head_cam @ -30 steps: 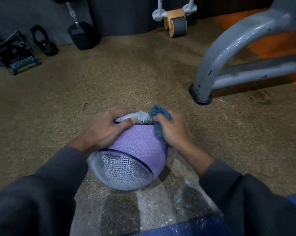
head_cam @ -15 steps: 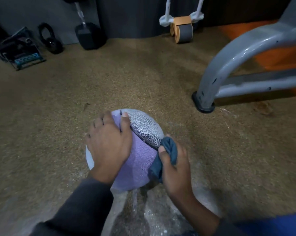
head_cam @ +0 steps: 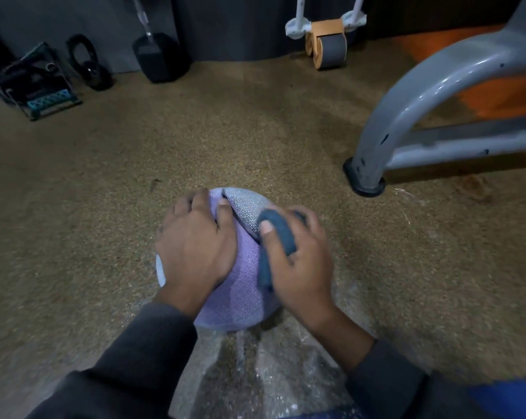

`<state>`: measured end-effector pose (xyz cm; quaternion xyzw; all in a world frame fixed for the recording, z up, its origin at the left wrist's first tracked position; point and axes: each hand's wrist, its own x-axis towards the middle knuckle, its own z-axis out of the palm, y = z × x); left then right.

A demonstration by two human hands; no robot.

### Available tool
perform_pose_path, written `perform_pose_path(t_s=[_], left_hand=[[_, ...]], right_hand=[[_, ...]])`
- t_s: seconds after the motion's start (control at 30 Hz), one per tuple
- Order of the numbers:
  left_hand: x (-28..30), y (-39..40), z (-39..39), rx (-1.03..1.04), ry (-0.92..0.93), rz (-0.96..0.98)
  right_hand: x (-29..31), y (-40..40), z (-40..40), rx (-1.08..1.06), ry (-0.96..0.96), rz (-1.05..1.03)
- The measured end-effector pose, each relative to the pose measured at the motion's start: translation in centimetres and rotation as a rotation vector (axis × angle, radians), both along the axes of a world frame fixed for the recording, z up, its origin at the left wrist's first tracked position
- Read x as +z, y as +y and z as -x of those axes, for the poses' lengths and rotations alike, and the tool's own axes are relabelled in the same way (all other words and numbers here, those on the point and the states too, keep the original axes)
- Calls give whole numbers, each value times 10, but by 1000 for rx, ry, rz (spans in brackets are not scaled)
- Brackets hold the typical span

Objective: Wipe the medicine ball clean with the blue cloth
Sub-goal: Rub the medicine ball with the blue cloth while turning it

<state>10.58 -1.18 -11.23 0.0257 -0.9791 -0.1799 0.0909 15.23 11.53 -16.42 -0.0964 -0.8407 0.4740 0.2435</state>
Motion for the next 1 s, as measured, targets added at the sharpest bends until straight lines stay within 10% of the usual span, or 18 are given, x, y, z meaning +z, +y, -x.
perform_pose_path(t_s=[0.1, 0.33, 0.53, 1.0], left_hand=[[2, 4, 1, -5, -23, 8], [3, 9, -1, -55, -29, -6], [2, 7, 7, -57, -37, -2], [-3, -16, 17, -142, -15, -155]], right_hand=[[-15, 17, 5, -62, -137, 256], [18, -3, -12, 63, -19, -244], [8, 30, 37, 60, -235, 235], [22, 7, 18, 88, -95, -175]])
